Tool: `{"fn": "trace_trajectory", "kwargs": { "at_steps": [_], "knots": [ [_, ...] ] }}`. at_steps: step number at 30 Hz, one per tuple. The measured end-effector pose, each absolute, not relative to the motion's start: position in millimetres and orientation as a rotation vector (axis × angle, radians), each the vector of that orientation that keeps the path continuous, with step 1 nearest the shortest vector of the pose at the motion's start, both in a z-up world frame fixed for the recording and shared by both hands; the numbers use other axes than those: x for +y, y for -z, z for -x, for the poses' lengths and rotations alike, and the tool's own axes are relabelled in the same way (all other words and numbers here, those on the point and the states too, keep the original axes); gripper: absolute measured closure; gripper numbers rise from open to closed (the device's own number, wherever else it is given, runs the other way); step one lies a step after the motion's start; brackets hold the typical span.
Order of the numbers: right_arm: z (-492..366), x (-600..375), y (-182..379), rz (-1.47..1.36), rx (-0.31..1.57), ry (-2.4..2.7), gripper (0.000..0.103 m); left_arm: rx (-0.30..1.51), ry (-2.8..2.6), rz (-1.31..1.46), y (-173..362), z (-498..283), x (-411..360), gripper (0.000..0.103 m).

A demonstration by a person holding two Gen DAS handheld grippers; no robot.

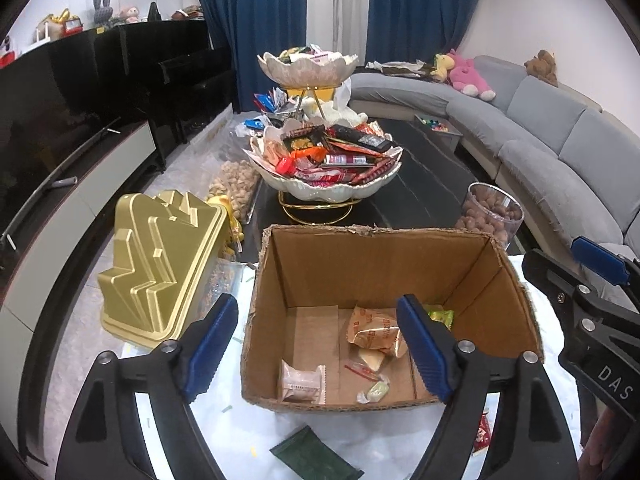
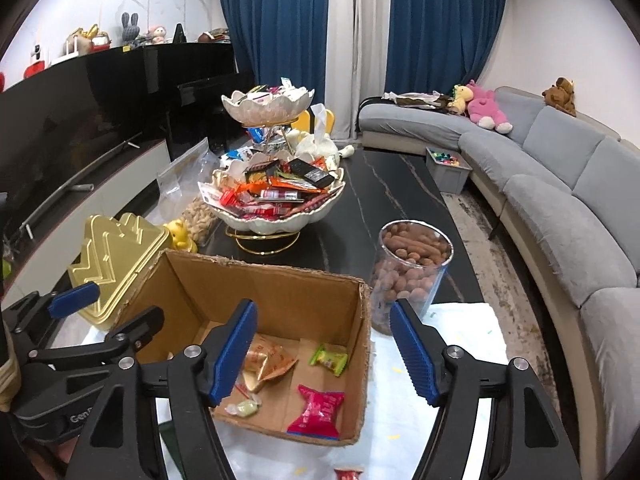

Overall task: Organize snacks
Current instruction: 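Withdraw both tools from the box toward the remaining snacks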

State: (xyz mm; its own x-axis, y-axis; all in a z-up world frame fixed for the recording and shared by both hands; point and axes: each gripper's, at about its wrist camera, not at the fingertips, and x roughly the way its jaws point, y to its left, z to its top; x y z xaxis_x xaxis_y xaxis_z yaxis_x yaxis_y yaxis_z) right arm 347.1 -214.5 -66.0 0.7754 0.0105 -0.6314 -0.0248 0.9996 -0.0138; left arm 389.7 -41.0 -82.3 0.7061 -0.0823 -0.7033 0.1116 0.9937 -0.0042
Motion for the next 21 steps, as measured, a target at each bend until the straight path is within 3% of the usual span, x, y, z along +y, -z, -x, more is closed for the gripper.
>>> {"fn": "trace_trajectory", "kwargs": {
  "at_steps": [7, 21],
  "knots": [
    [-326.6, -223.8, 58.5, 0.032, 0.658, -0.002, 0.028, 0.771, 0.070, -0.040, 76.3, -368.7, -44.4, 0.021],
    [-285.5, -236.9, 54.3, 0.049, 0.627, 0.001, 0.028, 0.757, 0.027, -0.018, 67.0, -323.6, -49.0, 0.021]
  ]
}}
